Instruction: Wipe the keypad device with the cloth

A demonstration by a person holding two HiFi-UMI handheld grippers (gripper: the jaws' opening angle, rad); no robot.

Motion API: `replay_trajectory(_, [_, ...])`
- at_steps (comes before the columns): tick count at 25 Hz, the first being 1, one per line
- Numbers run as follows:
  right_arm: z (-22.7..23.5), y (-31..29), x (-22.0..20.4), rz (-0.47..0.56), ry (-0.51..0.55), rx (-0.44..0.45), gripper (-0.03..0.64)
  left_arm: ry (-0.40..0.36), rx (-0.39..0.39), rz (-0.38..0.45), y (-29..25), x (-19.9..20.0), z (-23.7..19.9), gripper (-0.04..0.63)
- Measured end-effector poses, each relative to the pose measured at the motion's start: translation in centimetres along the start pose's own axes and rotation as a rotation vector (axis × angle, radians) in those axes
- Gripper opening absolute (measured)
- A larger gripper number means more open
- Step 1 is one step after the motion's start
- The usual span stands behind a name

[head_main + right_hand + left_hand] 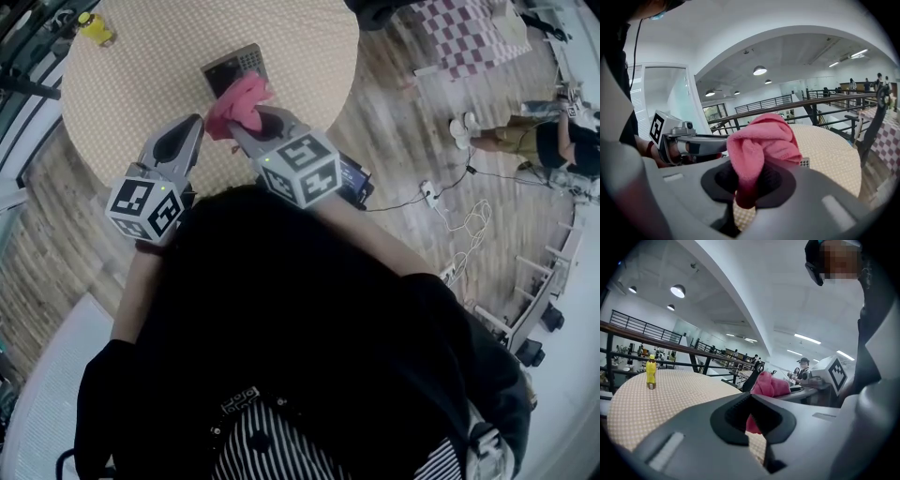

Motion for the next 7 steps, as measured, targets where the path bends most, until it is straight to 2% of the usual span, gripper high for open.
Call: replay_trajectory(7, [0.6, 0.0, -0.6, -0.030, 0.007, 0.028, 0.071, 0.023, 0.017, -0.009, -1.1, -1.3, -0.3, 0.002])
Point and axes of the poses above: the fingertips, and each gripper's own axes: y backward along the fingers, z to its right, x out of its top, the point moved 4 cm from there along y, backward along the fingers, and after that the axes turned 8 degrees about z, right-handed, at the moved point
